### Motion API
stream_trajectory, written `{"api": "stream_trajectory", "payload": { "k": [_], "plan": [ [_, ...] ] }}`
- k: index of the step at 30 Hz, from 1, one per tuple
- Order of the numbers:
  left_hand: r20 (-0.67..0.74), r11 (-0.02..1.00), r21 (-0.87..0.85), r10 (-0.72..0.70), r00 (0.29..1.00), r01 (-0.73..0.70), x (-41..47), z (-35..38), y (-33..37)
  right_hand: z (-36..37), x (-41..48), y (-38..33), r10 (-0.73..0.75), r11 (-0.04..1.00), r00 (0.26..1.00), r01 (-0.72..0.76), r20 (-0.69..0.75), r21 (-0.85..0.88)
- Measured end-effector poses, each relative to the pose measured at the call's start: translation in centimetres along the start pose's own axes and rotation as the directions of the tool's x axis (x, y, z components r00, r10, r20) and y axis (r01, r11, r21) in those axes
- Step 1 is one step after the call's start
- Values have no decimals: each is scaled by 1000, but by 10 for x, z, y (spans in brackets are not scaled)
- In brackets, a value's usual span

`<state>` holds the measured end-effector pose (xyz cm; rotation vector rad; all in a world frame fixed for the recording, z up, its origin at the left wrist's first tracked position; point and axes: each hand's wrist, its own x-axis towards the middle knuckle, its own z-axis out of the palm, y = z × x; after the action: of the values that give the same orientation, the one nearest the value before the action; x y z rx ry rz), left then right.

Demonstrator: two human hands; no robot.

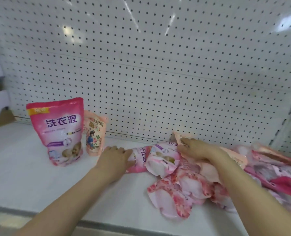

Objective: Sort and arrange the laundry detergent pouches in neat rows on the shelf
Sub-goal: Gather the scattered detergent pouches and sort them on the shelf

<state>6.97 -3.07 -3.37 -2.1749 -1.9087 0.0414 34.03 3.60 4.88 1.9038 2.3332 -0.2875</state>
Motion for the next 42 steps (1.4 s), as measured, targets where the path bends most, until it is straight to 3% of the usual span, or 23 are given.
{"api": "stream_trajectory", "payload": {
  "k": [4,7,9,11,15,17,21,24,26,28,30,32,33,42],
  "plan": [
    [76,986,-17,-161,984,163,-53,-20,6,-1,-10,-15,-259,966,966,259,17,-6],
    [112,943,-193,-253,961,271,-83,-34,3,-1,-23,-19,-382,900,924,376,-13,220],
    [136,896,-292,-307,942,334,-88,-37,1,-3,-18,-23,-420,875,904,426,-77,232],
    [157,878,-317,-323,933,358,-78,-33,0,-5,-9,-28,-364,920,924,376,-115,108],
    [301,812,-416,-301,905,408,-45,-28,1,-4,7,-42,-221,975,975,221,-21,-13],
    [310,775,-454,-324,894,439,-33,-29,3,-8,6,-51,-203,979,979,203,0,34],
    [300,656,-575,-386,872,488,-26,-24,1,-12,-1,-60,-165,922,986,150,12,357],
    [201,586,-684,-421,884,435,-44,-33,-3,-21,-11,-59,-154,788,983,182,-99,588],
    [99,501,-792,-458,884,349,-61,-38,-8,-33,-21,-62,-152,608,957,289,-249,739],
    [20,351,-909,-503,864,225,-79,-39,-15,-46,-30,-69,-126,405,905,421,-407,812],
    [8,123,-989,-540,842,88,-95,-47,-26,-58,-34,-81,-89,323,861,501,-501,803],
    [-7,-59,-997,-573,820,-49,-109,-57,-37,-59,-29,-98,-77,314,851,516,-520,797],
    [-27,-86,-992,-586,810,-96,-116,-62,-42,-55,-24,-107,-76,329,852,511,-517,794],
    [-141,5,-981,-704,696,-193,-147,-64,-72,19,17,-178,-72,496,855,478,-514,725]
  ]
}}
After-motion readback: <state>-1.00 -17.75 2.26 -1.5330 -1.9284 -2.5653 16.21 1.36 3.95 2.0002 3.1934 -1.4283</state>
